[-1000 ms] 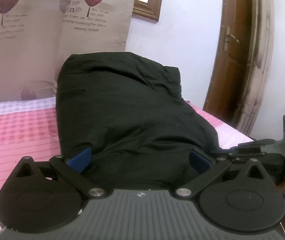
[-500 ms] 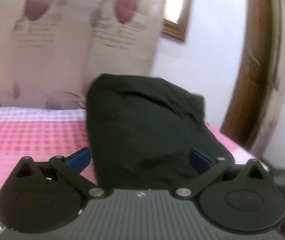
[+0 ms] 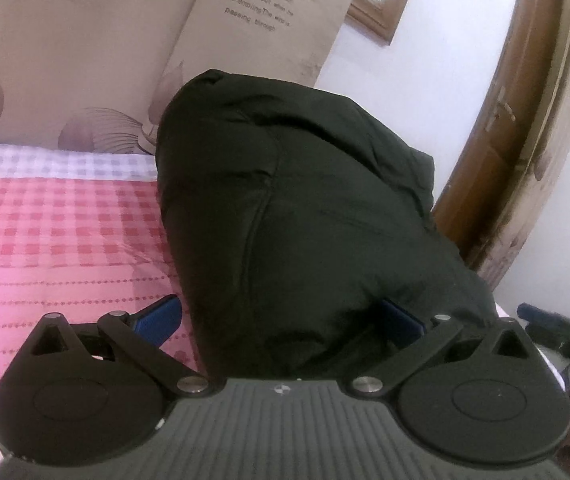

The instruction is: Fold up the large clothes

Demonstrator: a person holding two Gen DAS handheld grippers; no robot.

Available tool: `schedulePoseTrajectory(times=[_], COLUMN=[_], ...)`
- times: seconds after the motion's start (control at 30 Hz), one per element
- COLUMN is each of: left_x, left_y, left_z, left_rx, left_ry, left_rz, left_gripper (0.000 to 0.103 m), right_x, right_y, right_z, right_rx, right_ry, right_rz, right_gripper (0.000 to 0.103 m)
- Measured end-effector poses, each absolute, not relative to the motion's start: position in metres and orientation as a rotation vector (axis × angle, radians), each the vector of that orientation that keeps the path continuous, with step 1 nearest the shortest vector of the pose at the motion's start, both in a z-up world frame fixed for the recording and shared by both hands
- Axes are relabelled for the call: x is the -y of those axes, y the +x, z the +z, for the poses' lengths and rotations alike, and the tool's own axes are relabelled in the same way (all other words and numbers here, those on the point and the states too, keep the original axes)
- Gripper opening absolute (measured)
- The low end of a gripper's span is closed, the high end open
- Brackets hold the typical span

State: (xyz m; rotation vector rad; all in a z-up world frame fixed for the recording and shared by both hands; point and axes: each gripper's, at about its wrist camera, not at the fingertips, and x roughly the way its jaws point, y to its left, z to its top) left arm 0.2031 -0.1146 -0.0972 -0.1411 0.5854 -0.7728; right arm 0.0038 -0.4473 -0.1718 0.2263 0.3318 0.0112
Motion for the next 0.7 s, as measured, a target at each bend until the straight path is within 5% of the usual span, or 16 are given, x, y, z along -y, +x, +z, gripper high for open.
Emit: schedulePoseTrajectory(times=[0.53, 0.63, 0.7], left_x=[0.114, 0.111, 0.109], left_y=[0.258, 0.255, 0.245], left_z=[-0.124, -0.126, -0.119], left_rx=[-0.71, -0.697, -0.64], left_ry=[-0.374, -0.416, -0.391], left_rz=[-0.927, -0.915, -0.89], left_gripper=[0.103, 0.094, 0.084], right_x=[0.517, 0.502, 0.489], right_y=[0.129, 0.137, 0.132], right_z=[-0.21, -0.209, -0.204], right_rx=[-0.629, -0.634, -0.623], right_ry=[0.571, 0.539, 0.499], right_rz=[0.377, 0.419, 0.43], right_gripper=[0.103, 0.102, 0.092])
